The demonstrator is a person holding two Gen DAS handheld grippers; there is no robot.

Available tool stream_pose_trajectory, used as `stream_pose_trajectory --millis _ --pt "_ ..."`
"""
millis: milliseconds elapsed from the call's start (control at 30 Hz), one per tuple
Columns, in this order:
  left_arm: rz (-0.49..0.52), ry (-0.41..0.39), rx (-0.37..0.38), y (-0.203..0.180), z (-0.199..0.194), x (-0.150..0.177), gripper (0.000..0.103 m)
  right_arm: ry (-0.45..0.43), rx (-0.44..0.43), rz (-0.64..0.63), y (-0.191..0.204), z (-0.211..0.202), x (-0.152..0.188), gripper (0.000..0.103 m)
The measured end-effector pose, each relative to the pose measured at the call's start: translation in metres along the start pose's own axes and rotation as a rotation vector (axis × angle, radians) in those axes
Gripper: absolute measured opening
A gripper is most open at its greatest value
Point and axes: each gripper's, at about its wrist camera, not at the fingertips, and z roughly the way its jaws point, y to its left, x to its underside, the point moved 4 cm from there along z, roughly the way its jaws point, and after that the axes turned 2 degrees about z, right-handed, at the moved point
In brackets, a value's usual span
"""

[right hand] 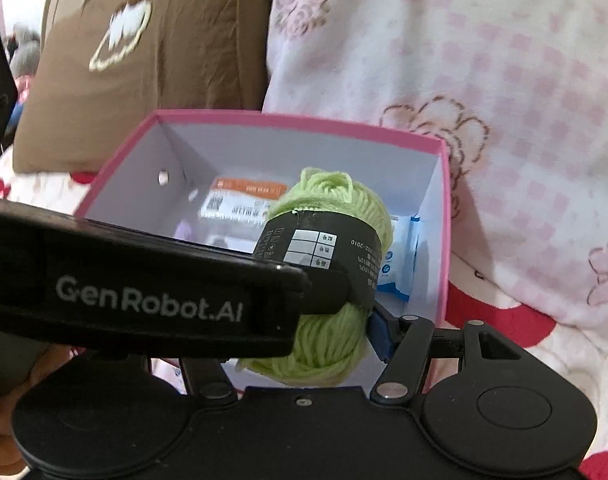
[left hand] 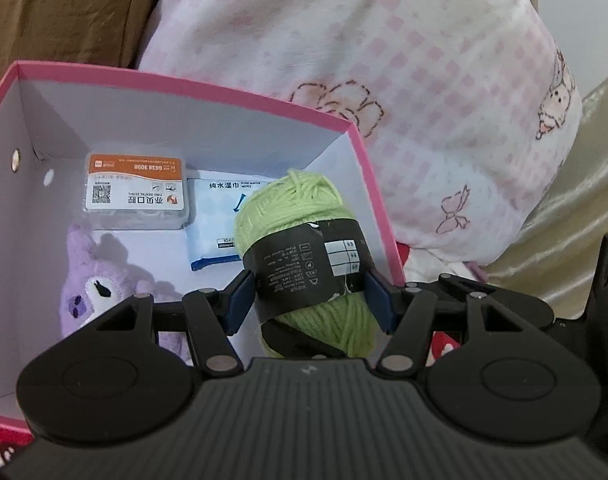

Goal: Organize objects
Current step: 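Lift the yarn ball with the left tool and carry it over the pink box, then lower the yarn ball into the box beside the wipes pack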

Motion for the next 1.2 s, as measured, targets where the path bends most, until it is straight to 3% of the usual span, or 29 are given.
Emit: stream_pose_trajectory --millis 267,600,700,800,1067,1200 --pt "-0.044 -0.017 0.044 0.013 0.018 0.009 0.057 0.012 -0.035 0.049 -0.014 0.011 0.008 0.069" --pt "-0.117 0.019 0.104 0.031 0.02 0.006 0.055 0.006 -0.067 -0.037 -0.011 0.008 0.008 0.072" --pt "-0.108 0.024 0.083 0.03 0.02 0.007 0.055 0.019 -0.05 -0.053 -0.007 0.01 0.008 0.07" --pt "-0.13 0.007 0.086 0.031 0.02 0.007 0.055 0.016 -0.075 0.009 -0.015 0.01 0.007 0.065" --pt "-0.124 0.008 0.067 0.033 0.021 0.01 0.055 0.013 0.053 -0.114 0.004 0.014 0.011 0.062" --pt "-0.087 0.001 0.046 0.029 0.024 0.014 0.053 0.023 0.056 -0.066 0.002 0.019 0.013 0.063"
